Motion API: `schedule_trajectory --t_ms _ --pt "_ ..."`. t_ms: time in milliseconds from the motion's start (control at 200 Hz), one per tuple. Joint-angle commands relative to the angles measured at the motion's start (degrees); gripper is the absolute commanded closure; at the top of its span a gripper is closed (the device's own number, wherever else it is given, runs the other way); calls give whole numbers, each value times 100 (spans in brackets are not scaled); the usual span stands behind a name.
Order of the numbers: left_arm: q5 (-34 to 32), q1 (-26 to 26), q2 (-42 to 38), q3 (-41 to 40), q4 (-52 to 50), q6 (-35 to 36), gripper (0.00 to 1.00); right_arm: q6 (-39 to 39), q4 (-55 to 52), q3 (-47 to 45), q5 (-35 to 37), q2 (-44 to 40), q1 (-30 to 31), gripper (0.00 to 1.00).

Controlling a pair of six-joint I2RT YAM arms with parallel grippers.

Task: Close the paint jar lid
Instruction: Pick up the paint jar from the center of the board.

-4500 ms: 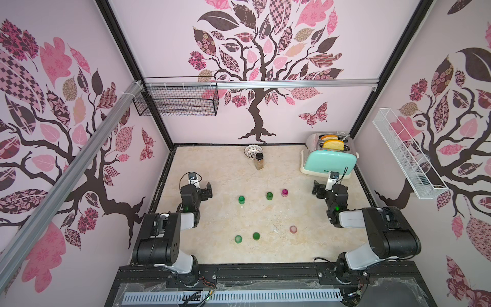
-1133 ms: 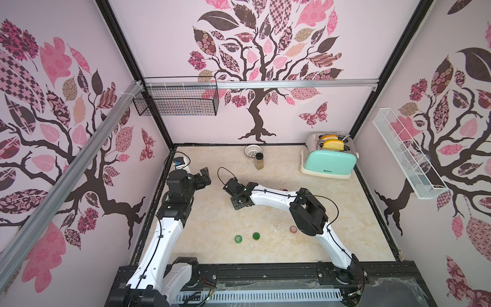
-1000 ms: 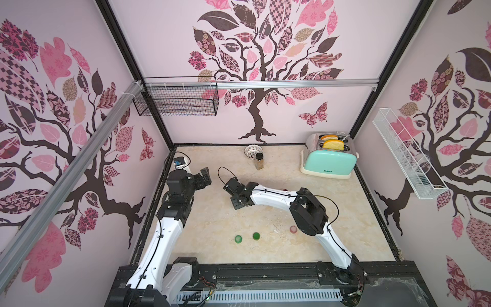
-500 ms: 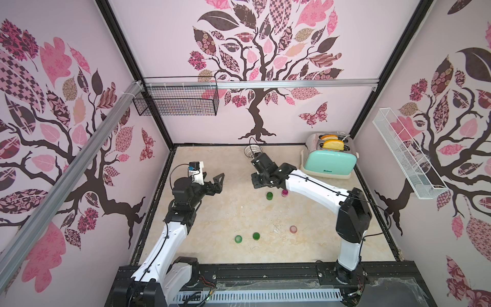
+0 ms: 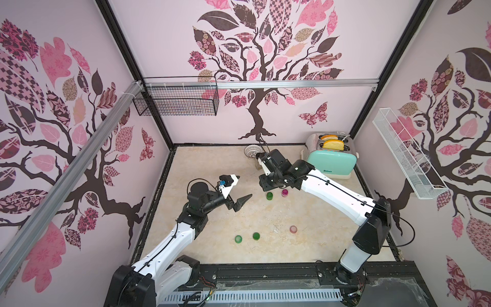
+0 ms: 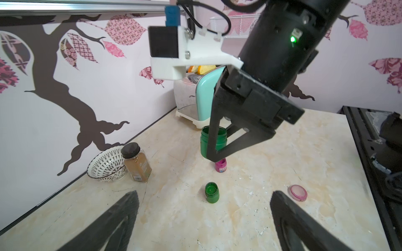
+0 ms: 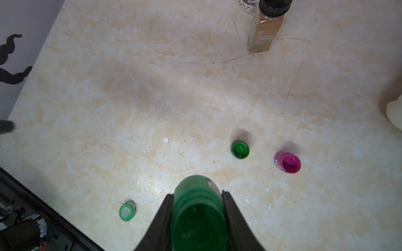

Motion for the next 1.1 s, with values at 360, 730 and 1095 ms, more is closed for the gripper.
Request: schedule_trajectory --t_ms 360,730,1095 --pt "-215 -479 528 151 282 53 8 658 -236 379 -597 -53 222 73" --pt "-214 -490 616 224 292 -116 20 750 -411 805 -530 324 534 73" --pt "-147 -492 650 345 54 -63 36 881 -383 900 -603 400 615 73"
